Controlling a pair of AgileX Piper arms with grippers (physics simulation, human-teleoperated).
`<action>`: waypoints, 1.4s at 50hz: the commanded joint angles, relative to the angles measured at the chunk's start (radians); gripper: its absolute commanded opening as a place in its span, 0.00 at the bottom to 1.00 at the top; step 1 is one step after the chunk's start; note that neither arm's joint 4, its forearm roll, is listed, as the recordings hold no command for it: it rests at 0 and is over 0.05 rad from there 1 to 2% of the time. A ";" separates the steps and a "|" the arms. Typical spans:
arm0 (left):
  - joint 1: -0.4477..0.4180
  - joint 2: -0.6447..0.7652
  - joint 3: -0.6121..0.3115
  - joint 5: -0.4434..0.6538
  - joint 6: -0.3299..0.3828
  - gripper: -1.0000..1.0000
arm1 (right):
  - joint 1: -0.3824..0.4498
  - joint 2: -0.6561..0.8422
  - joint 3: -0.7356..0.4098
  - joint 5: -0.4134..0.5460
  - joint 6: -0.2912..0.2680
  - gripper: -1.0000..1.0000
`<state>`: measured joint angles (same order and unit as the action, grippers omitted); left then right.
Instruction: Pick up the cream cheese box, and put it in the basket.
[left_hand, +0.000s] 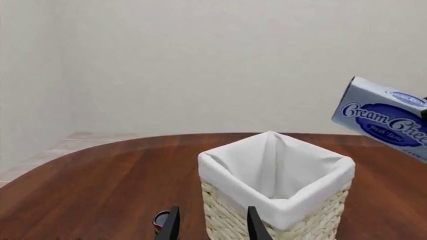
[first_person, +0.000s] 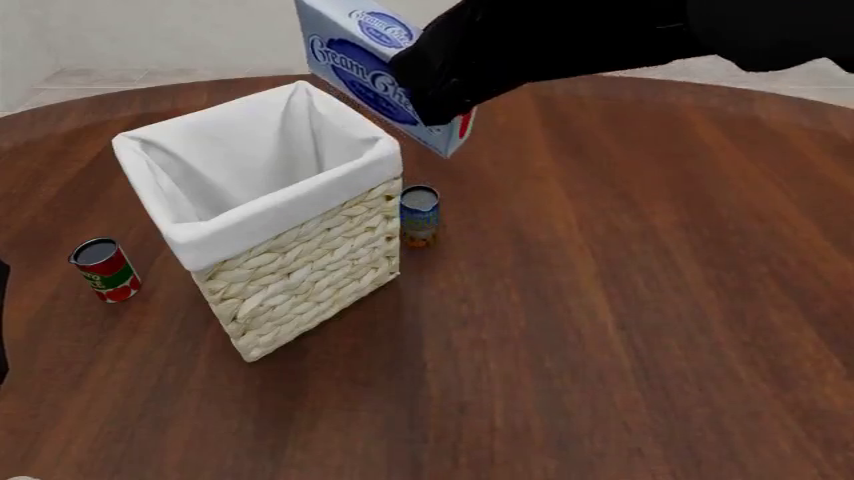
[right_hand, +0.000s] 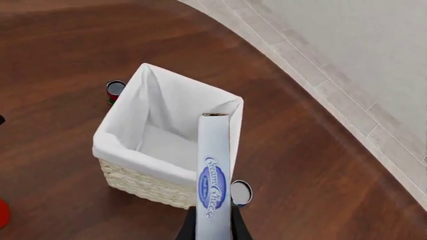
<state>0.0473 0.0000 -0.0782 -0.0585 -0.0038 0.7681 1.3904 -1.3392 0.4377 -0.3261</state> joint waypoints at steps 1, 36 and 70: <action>0.004 0.000 0.002 -0.002 0.000 1.00 | 0.001 0.031 -0.049 0.002 0.008 0.00; 0.012 0.000 -0.010 0.006 -0.004 1.00 | 0.016 0.141 -0.186 0.019 0.002 0.00; 0.024 0.000 0.009 -0.006 0.001 1.00 | 0.019 0.223 -0.267 0.025 -0.001 0.00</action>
<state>0.0690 0.0000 -0.0745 -0.0618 -0.0036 0.7826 1.5953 -1.5784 0.4665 -0.3413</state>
